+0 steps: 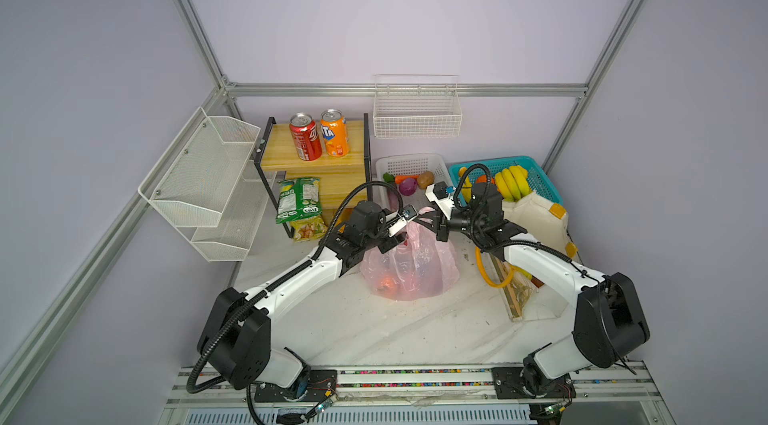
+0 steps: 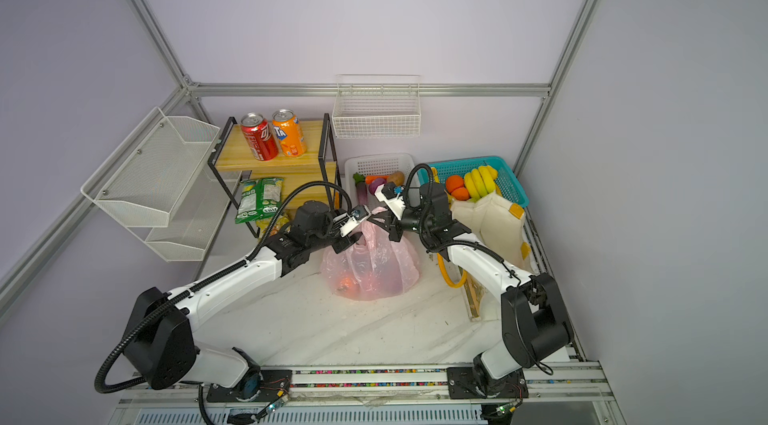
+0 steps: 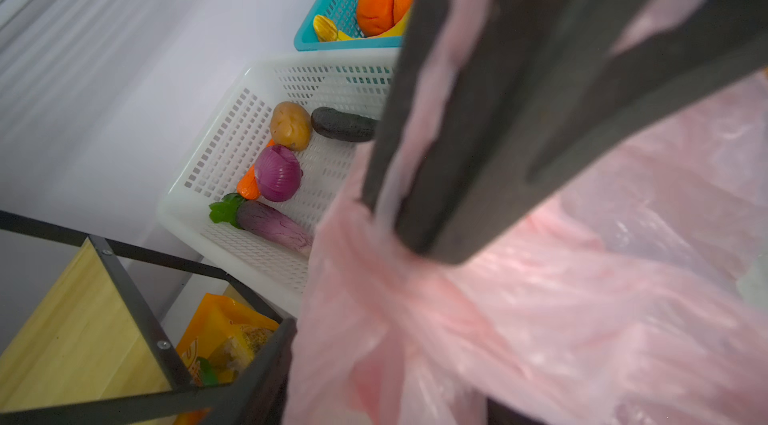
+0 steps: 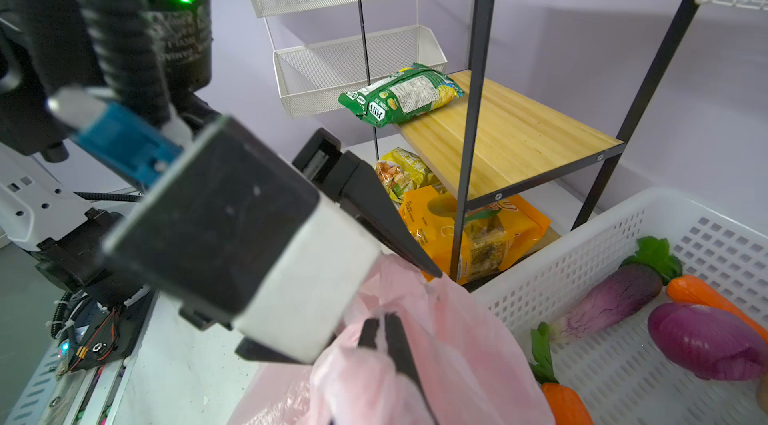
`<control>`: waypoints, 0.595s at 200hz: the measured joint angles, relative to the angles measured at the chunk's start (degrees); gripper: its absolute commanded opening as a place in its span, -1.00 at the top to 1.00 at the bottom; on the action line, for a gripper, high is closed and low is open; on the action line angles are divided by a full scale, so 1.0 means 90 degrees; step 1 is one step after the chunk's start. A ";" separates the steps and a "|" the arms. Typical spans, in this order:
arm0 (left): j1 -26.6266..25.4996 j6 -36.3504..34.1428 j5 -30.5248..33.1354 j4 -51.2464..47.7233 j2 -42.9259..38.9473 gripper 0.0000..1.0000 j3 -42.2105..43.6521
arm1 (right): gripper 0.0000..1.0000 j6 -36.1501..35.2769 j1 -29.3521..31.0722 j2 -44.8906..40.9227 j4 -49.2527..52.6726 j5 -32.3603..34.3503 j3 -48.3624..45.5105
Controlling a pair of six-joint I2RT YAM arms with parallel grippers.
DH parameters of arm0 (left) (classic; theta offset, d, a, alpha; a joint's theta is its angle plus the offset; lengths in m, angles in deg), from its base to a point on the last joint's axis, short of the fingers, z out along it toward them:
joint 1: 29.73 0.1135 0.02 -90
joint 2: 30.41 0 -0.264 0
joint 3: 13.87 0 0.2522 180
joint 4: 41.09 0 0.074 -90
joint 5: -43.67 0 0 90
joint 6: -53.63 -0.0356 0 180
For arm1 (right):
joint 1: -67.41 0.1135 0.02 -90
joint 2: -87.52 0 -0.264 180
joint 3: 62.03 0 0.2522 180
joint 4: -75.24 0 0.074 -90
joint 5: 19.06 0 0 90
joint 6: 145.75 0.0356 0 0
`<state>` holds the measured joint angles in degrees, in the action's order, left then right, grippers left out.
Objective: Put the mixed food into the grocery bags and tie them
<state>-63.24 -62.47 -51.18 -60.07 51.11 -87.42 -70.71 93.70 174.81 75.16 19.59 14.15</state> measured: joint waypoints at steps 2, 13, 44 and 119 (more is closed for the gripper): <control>0.0000 0.0007 -0.0005 0.0046 -0.0044 0.12 0.0049 | 1.00 -0.0012 0.0000 0.0000 0.0000 0.0000 0.0000; 0.0000 0.0226 -0.0068 0.0282 -0.0270 0.23 0.0257 | 1.00 -0.0073 0.0000 -0.0002 0.0000 0.0015 0.0000; 0.0000 0.0702 -0.0192 0.0675 -0.0639 0.42 0.0542 | 1.00 -0.0199 -0.0005 -0.0002 0.0005 0.0092 0.0000; -0.0002 0.1836 -0.0622 0.0709 -0.0952 0.81 0.1027 | 1.00 -0.0311 -0.0002 -0.0107 -0.0034 0.0078 -0.0104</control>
<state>-63.27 -45.95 -56.77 -53.68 42.54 -78.18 -73.51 93.68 173.85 74.85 20.29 13.21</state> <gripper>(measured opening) 0.105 0.055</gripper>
